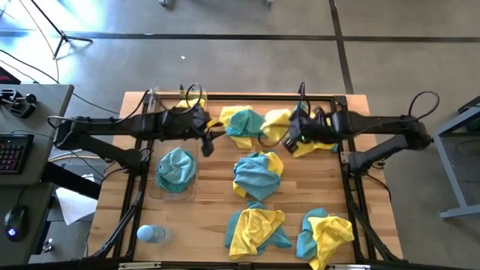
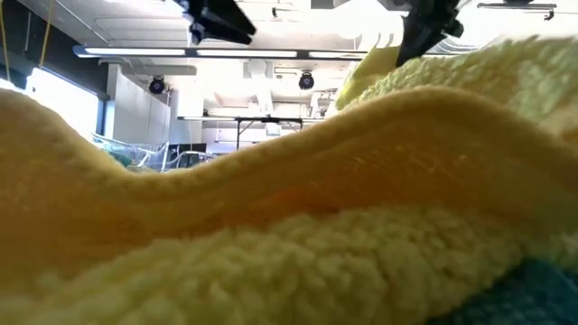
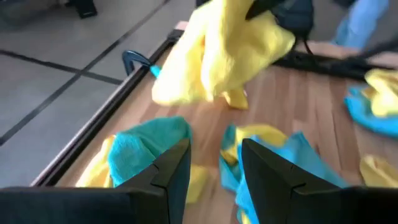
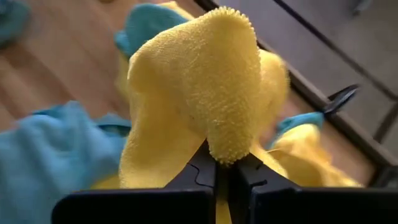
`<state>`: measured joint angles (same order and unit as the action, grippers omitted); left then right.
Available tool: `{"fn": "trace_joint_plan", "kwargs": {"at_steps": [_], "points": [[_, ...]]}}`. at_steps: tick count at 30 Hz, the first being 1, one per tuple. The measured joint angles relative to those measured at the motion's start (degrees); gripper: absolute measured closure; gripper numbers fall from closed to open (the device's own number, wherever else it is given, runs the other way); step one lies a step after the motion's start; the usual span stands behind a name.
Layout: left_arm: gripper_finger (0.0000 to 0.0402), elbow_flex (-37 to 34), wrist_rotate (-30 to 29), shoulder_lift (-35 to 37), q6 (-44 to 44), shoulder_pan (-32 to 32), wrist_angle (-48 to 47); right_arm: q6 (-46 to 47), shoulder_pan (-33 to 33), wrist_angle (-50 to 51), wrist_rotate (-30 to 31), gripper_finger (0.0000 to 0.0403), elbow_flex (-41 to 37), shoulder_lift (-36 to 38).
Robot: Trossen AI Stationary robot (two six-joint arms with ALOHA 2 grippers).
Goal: Sort microfiber towel by color & place in baskets
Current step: Put the yellow microfiber cloth into the top transparent bin
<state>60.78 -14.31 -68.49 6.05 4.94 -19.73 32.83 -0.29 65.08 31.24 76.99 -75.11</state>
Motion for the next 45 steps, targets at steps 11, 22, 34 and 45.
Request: {"fn": "trace_joint_plan", "kwargs": {"at_steps": [11,22,34,45], "points": [[0.0268,7.9,-0.7,-5.8,2.7,2.8,3.8,-26.3,-13.6,-14.8,-15.5,0.0402,0.0,0.0],[0.0183,8.0,-0.6,-6.0,2.4,3.8,5.2,-39.5,-18.4,-28.7,-32.5,0.0402,0.0,-5.4],[0.0159,8.0,0.3,-6.4,11.5,2.4,5.5,-44.9,-18.5,-33.4,-38.6,0.0402,-0.1,-11.9],[0.0159,8.0,0.2,-13.1,9.9,2.5,7.7,-48.3,-18.3,-37.5,-45.2,0.0402,3.2,-11.9]]}}
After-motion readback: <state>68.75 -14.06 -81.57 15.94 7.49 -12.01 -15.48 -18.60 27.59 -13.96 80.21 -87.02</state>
